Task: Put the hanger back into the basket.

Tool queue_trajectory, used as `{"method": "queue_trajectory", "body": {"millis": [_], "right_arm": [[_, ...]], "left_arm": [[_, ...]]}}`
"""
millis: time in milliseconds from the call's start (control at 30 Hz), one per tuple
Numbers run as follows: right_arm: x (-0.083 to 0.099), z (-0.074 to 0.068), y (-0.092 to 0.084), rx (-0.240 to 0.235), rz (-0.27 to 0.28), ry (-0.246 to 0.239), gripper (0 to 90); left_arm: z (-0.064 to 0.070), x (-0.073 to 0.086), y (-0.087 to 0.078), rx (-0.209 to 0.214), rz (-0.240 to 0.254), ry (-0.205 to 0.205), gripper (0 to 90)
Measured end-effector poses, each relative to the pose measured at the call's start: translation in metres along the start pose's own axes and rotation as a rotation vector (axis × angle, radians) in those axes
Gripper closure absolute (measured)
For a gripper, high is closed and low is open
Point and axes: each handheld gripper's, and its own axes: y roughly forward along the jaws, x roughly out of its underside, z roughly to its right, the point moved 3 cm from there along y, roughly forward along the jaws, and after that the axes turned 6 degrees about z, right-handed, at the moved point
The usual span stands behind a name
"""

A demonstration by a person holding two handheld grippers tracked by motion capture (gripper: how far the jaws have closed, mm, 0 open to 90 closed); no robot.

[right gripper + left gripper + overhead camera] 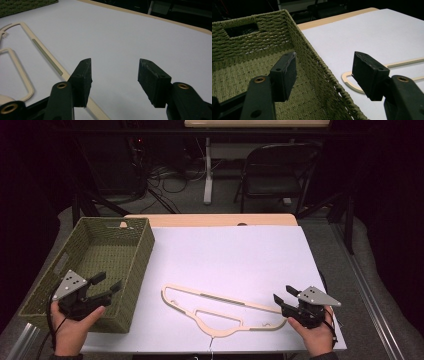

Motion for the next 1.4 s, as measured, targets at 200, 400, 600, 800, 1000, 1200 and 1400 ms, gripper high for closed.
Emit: {"method": "queue_trajectory", "body": {"millis": [200, 400, 600, 800, 1000, 1200, 1400], "right_arm": [[-0.005, 0.000, 0.000, -0.016, -0.018, -0.005, 43.7], [-0.009, -0.001, 0.002, -0.037, -0.053, 0.010, 42.9], [-0.017, -0.004, 0.007, -0.069, -0.110, -0.003, 41.7], [-0.031, -0.012, 0.014, -0.112, -0.157, -0.063, 41.7], [-0.048, -0.024, 0.024, -0.168, -0.197, -0.101, 41.8], [-0.060, -0.034, 0.033, -0.196, -0.229, -0.145, 42.1], [-0.066, -0.040, 0.039, -0.219, -0.271, -0.177, 42.6]], "left_arm": [[0.000, -0.003, -0.002, 0.004, 0.004, -0.023, 31.7], [-0.001, -0.006, -0.006, -0.011, 0.021, -0.038, 28.9], [-0.002, -0.008, -0.008, -0.025, 0.016, -0.039, 25.1], [-0.001, -0.008, -0.007, -0.011, 0.009, -0.046, 25.0], [0.001, -0.008, -0.006, -0.001, 0.004, -0.043, 25.3], [0.002, -0.008, -0.007, -0.001, 0.005, -0.036, 25.5], [0.002, -0.008, -0.006, -0.001, 0.001, -0.036, 25.9]]}}
